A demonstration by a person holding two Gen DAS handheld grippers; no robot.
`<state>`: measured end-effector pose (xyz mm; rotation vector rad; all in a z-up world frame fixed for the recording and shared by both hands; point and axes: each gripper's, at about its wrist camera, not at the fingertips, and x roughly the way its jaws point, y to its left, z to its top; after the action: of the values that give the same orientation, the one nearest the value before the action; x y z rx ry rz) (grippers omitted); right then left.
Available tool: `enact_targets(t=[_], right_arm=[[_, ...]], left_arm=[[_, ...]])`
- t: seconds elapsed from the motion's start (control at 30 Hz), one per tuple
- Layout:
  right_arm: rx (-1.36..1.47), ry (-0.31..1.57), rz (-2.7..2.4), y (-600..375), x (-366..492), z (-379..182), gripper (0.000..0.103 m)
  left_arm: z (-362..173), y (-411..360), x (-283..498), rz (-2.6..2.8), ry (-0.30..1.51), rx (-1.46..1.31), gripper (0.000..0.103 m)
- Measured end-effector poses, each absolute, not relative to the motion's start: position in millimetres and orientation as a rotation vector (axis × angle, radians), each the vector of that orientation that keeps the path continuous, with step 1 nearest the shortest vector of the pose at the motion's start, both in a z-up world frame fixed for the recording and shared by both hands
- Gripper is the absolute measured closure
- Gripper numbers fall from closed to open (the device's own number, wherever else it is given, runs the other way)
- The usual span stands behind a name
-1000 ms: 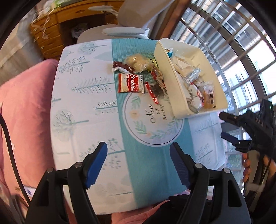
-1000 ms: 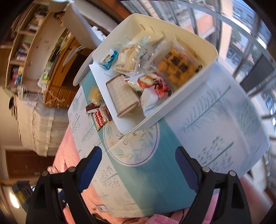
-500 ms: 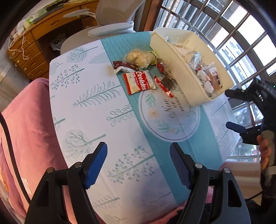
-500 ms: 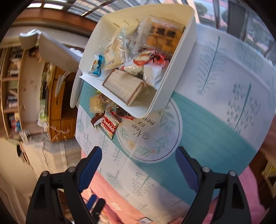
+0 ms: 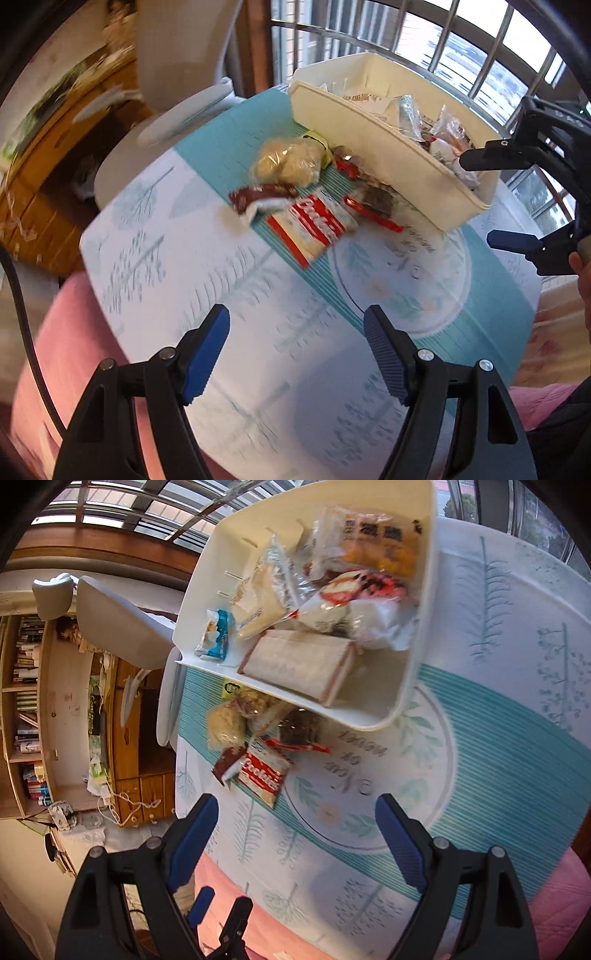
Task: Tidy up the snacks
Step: 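Move both tools back toward the remaining snacks beside the basket, then grasp the red Cookies pack with the left tool while the right tool grasps the dark snack bag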
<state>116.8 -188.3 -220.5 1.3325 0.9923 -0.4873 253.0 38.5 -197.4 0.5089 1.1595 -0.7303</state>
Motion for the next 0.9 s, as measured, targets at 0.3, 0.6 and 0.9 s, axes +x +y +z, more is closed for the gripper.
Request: enact_targets(t=[0.3,0.6,0.9], right_arm=[[1.262,0.969,-0.612,-172,146,-244,0.015],[1.185,1.018,-0.696,-165,172,-275,0.015],[1.103,1.069,-0.719,-158,187,-291,0.016]], left_arm=[[-245,11,299,-0.886,1.125,0.668,0.029],[-275,-20,314,-1.065,1.084,0.795,0.026],[-287,-39,327,-1.139,1.075,0.786,0.019]])
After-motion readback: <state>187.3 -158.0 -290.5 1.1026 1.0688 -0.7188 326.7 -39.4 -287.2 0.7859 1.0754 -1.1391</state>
